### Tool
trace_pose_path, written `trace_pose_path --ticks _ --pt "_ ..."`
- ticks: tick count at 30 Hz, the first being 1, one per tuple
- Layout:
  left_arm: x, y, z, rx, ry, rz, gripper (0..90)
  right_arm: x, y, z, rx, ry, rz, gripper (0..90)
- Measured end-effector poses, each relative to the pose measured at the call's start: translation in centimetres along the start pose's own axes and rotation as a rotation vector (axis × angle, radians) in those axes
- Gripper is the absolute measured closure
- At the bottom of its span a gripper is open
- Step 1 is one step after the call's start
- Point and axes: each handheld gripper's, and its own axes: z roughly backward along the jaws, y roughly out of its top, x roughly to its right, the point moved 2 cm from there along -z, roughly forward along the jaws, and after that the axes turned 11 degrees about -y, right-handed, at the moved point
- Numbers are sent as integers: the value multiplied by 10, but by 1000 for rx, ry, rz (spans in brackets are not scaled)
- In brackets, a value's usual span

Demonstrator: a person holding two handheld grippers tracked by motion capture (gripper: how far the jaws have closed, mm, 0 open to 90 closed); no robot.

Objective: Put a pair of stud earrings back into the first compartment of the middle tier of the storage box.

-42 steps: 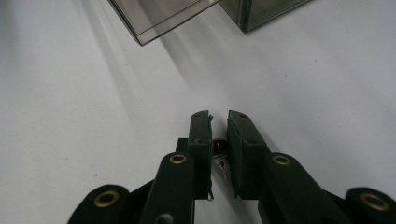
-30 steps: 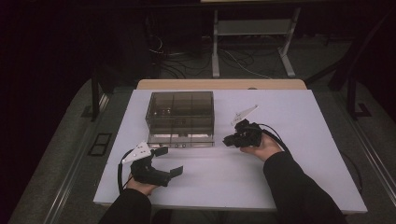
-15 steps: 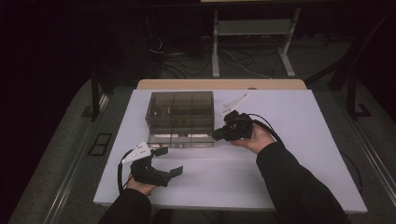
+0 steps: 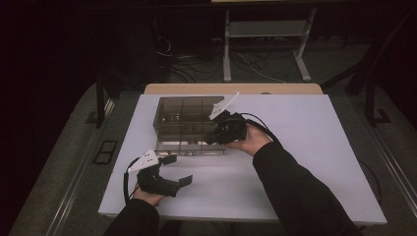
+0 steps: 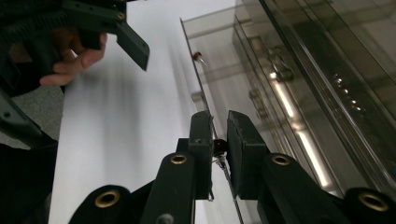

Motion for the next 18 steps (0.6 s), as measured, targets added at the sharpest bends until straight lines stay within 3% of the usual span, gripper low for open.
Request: trace_pose_path --ticks 18 --pt "0 -1 0 -4 -1 3 0 -12 44 -32 -9 44 63 792"
